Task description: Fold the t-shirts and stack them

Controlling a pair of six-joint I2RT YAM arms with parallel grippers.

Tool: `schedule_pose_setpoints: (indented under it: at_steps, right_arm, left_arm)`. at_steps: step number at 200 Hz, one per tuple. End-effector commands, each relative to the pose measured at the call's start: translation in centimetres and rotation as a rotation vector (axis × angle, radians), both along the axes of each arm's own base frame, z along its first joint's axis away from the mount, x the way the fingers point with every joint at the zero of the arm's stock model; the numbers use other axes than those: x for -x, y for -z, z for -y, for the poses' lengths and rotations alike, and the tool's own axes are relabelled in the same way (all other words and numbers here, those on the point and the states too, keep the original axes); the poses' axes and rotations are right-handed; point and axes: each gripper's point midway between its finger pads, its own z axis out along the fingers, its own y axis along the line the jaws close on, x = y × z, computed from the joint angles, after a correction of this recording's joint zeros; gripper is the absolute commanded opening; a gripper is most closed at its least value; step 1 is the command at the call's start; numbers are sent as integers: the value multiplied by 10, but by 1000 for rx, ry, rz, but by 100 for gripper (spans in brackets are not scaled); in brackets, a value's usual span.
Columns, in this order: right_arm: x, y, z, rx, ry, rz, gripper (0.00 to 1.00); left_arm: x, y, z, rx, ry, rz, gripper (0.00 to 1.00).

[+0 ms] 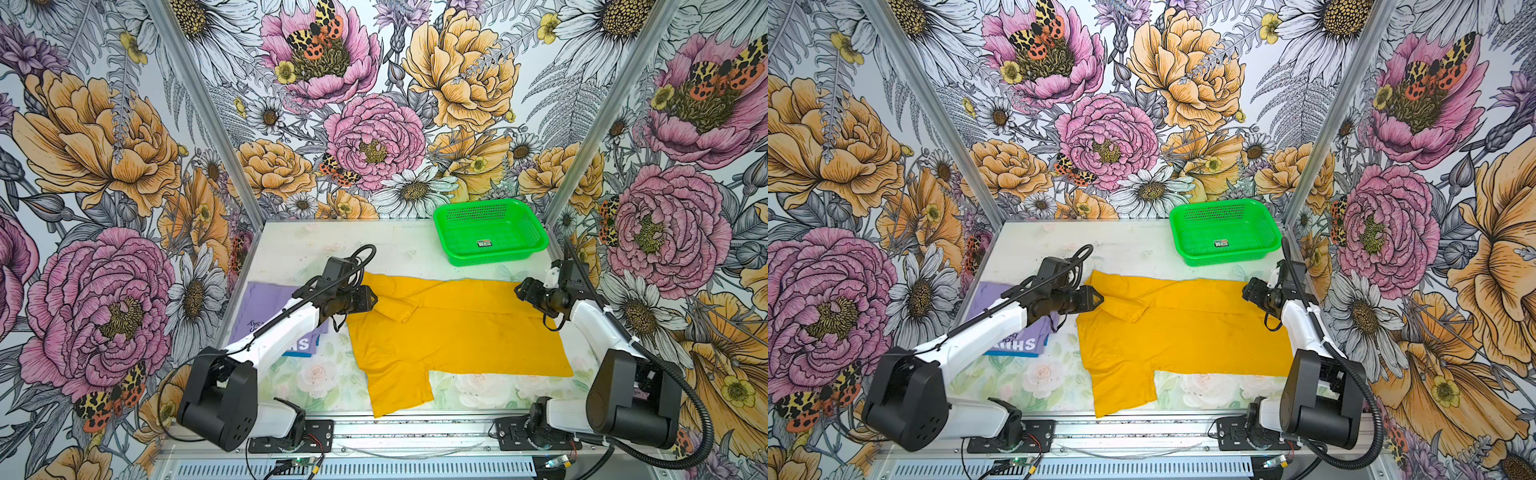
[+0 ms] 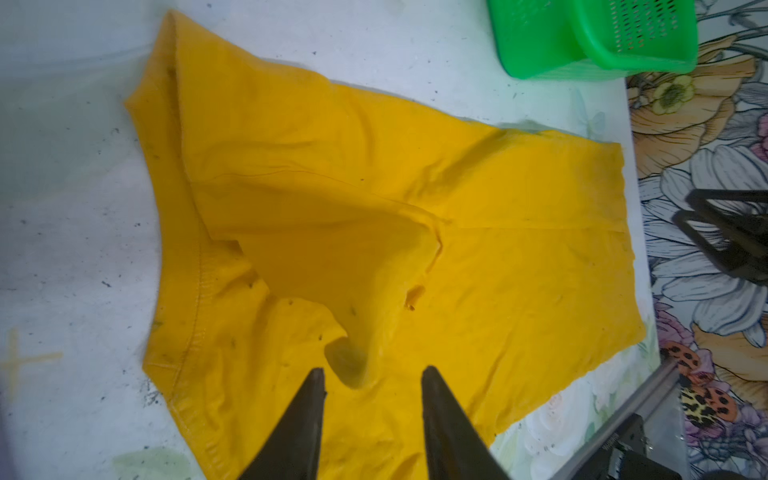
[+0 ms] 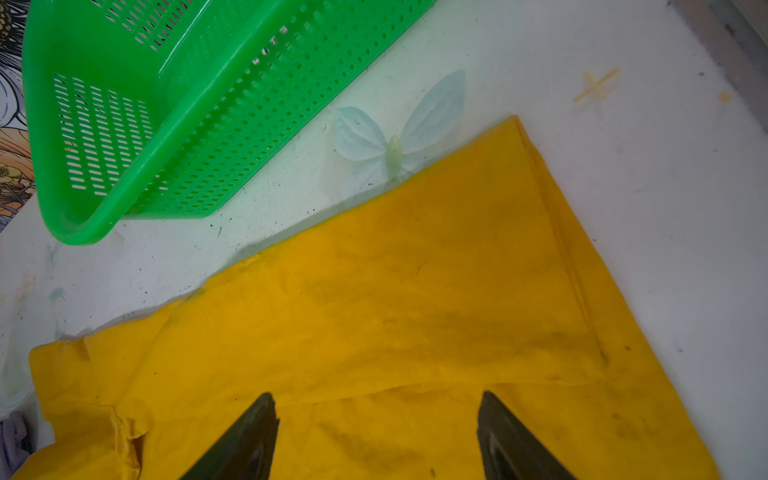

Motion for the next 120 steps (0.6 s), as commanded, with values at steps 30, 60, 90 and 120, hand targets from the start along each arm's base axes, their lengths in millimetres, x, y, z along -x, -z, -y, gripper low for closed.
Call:
schedule_pose_setpoints:
  at_steps: [30,60,90,120]
  right_arm:
    - [-5,-9,-20,4,-62,39,77]
    - [-3,-5,-59,-17,-164,26,78]
    - [4,3,-148,-41,-385,-12,75]
    - [8,20,-235,-43,-552,-39,64]
  left_arm:
    - [29,-24,-28,112,-72,-30,92]
    - [21,-10,-8,88,6,-70,93]
    - [8,16,2,90,-5,-90,93]
    - [-7,30,-1,90,-50,-90,93]
